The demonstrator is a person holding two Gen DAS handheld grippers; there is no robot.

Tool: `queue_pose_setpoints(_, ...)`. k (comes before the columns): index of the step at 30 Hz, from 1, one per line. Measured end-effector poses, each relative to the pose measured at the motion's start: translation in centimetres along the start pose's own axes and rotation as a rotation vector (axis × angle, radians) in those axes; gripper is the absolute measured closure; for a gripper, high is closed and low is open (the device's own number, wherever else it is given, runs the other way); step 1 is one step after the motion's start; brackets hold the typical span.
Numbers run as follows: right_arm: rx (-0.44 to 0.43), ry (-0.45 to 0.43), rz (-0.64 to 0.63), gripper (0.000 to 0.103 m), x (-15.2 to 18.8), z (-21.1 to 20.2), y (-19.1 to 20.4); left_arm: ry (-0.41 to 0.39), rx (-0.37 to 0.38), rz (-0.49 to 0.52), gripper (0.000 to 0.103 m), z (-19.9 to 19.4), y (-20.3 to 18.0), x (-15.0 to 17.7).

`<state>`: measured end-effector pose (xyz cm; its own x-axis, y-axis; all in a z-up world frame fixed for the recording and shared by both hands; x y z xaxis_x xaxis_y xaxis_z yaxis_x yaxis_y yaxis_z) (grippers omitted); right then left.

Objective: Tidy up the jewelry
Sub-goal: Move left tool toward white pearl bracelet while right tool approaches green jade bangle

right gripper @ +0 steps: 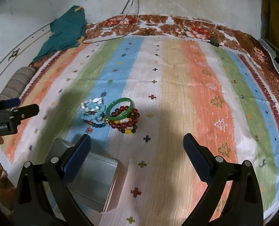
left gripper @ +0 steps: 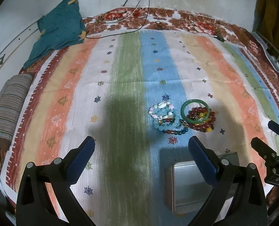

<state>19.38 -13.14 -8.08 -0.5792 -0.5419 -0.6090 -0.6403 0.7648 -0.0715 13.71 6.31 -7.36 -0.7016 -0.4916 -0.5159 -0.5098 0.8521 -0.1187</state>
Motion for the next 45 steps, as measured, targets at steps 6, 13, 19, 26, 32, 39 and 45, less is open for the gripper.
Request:
queue_pose_setpoints(6,-0.012,0.014,0.026,0.004,-0.5,1.2,-0.5,0.017,-0.024,-0.012,0.006,1.6,0.4,-0.8)
queue_pose_setpoints(13,-0.025,0.032,0.046,0.004,-1.0,2.4,-0.7,0.049,-0.051,-0.029,0.006,3.9,0.8,-1.5)
queue_pose_setpoints(19,-0.018,0.049,0.042,0.004,-1.4,3.7,-0.9,0.064,-0.041,-0.043,0.006,5.1,0.6,-2.1)
queue_pose_setpoints(26,-0.02,0.059,0.05,0.004,-2.3,5.2,-1.2,0.085,-0.042,-0.04,0.006,6.8,0.2,-2.4)
queue_pose_setpoints(32,-0.017,0.074,0.041,0.004,-2.9,6.4,-1.1,0.092,-0.054,-0.06,0.006,8.5,0.1,-2.9)
queue_pose_setpoints(39,-0.024,0.088,0.043,0.004,-3.4,7.9,-1.2,0.113,-0.04,-0.067,0.009,10.0,-0.3,-3.1)
queue_pose_setpoints(45,-0.027,0.097,0.039,0.004,-3.9,9.2,-1.3,0.134,-0.05,-0.049,0.014,11.8,-0.7,-3.1)
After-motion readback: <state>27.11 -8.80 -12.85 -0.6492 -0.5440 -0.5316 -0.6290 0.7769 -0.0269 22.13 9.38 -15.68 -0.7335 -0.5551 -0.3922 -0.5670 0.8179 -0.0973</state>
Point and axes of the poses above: each gripper's, at about its wrist camera, not at the fingertips, and z roughly the way its jaws point, y to its left, x to its underside, the point moved 7 cm from there along z, roughly the way its jaws point, and after that the axes turned 15 degrees about -z, right-handed, at the moved point
